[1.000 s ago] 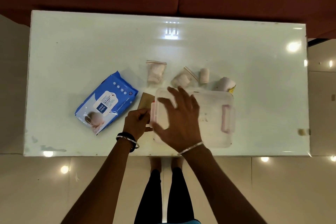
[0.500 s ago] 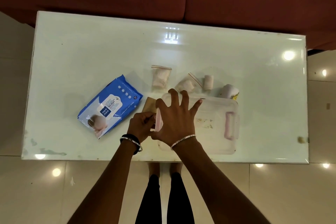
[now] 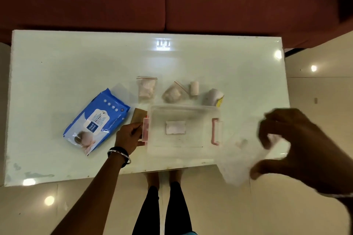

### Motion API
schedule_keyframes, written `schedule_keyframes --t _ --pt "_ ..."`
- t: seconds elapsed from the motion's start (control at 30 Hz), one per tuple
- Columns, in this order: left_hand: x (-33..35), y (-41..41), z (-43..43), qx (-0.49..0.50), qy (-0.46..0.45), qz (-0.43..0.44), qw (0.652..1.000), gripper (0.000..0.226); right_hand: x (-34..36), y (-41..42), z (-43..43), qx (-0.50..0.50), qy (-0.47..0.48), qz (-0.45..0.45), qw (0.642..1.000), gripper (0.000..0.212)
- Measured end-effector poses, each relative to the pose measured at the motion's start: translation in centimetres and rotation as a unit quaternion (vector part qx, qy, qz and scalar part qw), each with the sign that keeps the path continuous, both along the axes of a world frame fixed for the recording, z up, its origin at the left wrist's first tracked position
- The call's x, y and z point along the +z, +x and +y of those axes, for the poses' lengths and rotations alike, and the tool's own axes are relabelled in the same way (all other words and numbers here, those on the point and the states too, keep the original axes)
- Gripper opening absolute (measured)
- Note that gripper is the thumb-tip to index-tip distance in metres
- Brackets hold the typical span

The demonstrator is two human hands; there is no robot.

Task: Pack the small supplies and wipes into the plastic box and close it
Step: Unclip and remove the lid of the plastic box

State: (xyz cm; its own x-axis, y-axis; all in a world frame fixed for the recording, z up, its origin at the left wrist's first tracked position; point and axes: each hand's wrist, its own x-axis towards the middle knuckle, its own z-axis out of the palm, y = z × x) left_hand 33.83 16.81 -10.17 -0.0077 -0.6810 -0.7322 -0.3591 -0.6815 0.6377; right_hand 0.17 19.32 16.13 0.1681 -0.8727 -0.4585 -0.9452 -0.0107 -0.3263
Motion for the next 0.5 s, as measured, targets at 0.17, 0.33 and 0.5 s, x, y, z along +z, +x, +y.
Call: schedule_keyframes --t 0.17,0.33,0.5 --pt "-0.5 -0.1 0.3 0.006 -0.006 -0.024 1.0 0.034 -0.6 -11.3 5.2 -0.131 -0.008 -0.007 0.991 0.043" --pt "-0.9 -0.1 0.4 0.01 -0.009 -0.024 1.0 0.033 -6.0 -14.0 7.6 -0.212 -0.189 0.004 0.959 0.024" --pt "-1.0 0.0 0.5 0.01 -0.003 -0.021 1.0 0.033 -14.7 -11.0 7.9 -0.311 -0.253 0.0 0.916 0.022"
